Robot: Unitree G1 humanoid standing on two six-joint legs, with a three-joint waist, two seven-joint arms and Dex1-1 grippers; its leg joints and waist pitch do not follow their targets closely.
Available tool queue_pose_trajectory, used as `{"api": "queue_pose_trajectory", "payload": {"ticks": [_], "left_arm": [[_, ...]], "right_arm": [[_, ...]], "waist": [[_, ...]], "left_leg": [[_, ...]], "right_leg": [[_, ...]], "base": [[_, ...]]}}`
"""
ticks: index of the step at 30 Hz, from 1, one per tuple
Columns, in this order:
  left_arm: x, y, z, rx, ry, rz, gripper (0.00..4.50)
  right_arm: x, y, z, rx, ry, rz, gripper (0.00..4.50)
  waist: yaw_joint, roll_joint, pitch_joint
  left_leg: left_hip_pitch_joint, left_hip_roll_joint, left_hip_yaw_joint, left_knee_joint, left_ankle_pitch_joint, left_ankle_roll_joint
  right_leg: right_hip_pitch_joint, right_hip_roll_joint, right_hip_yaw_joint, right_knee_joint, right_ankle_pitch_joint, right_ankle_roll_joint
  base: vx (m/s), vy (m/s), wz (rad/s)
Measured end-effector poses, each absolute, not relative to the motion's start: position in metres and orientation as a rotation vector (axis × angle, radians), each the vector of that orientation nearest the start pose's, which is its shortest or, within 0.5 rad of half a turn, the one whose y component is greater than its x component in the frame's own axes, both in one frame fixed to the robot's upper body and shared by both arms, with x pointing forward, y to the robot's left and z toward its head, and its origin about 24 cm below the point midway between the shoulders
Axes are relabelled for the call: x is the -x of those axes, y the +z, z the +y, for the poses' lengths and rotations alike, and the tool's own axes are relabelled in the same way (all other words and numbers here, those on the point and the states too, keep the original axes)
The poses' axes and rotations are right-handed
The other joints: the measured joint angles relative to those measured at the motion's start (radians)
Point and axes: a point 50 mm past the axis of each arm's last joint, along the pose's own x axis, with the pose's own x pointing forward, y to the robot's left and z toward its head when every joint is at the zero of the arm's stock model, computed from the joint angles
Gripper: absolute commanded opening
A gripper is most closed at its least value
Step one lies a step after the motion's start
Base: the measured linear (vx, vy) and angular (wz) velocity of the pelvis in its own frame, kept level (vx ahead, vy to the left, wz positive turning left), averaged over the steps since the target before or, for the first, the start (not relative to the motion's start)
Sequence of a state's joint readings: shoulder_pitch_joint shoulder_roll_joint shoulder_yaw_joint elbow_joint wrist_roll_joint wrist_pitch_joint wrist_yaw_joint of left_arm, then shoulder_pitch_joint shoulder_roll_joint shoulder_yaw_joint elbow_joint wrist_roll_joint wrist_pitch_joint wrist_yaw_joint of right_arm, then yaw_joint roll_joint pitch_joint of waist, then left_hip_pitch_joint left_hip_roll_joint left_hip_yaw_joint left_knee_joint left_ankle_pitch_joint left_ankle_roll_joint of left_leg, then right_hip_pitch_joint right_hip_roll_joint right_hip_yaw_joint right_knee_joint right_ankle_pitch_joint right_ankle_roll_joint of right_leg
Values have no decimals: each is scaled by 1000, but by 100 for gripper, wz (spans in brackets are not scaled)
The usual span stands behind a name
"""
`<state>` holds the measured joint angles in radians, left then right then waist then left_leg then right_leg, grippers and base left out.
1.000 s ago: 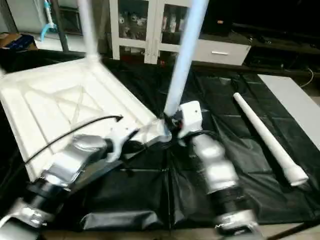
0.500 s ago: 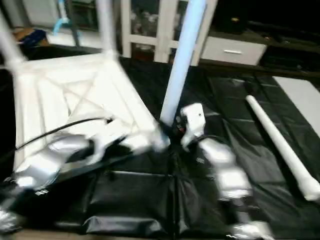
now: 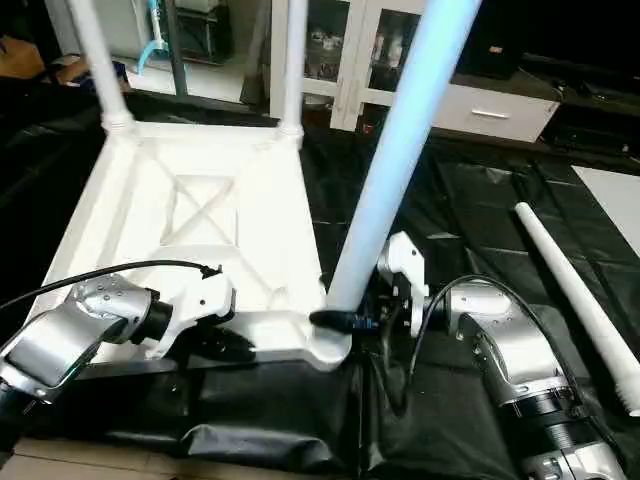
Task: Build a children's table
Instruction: Rotate leg to tighten
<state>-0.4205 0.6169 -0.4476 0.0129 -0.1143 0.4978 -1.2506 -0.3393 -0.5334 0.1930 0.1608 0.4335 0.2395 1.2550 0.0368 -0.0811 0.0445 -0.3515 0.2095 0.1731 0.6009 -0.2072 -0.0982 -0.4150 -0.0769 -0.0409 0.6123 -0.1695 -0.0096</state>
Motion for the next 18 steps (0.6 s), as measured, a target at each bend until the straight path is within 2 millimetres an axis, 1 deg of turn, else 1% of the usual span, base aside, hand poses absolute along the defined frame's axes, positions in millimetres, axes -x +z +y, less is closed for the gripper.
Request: {"api": "queue_pose_trajectory", "payload": {"ticks": [1,3,4,7,12,15,16,18], "left_arm": [[-263,69,139,-446,-1464,637,0],[-262,69,140,-447,-1469,640,0],[-261,70,140,-450,-1470,639,0],[-261,70,140,-450,-1472,640,0],[-261,70,140,-444,-1474,641,0],[-264,69,139,-440,-1420,660,0],[-268,70,139,-445,-1380,665,0],[-274,69,135,-447,-1305,665,0]], "right_arm": [[-271,82,-160,50,1415,226,281],[-270,82,-159,50,1437,230,264],[-269,82,-159,50,1453,234,264],[-268,82,-162,47,1476,256,228],[-269,83,-163,49,1480,269,200],[-275,78,-158,60,1409,252,191],[-279,77,-156,77,1365,246,191],[-289,75,-153,100,1264,244,187]], "waist": [[0,0,0],[0,0,0],[0,0,0],[0,-2,-1],[0,-3,-1],[-6,-4,-3],[-9,-5,-3],[-19,-7,-5]], "left_leg": [[0,0,0,0,0,0],[0,0,0,0,0,0],[-1,0,0,0,0,0],[-1,0,0,1,0,0],[-1,0,0,1,0,0],[0,0,0,1,0,0],[2,0,0,1,0,0],[4,0,-2,1,0,0]], "right_leg": [[0,0,0,0,0,0],[1,0,0,0,0,0],[1,0,0,-1,0,0],[1,0,0,-1,0,1],[1,0,0,-1,-1,1],[3,0,0,0,-1,2],[6,0,1,0,-4,6],[7,0,1,0,-5,8]], "base": [[0,0,0],[0,0,0],[0,0,0],[0,0,0],[0,0,0],[0,0,0],[0,0,0],[0,0,0]]}}
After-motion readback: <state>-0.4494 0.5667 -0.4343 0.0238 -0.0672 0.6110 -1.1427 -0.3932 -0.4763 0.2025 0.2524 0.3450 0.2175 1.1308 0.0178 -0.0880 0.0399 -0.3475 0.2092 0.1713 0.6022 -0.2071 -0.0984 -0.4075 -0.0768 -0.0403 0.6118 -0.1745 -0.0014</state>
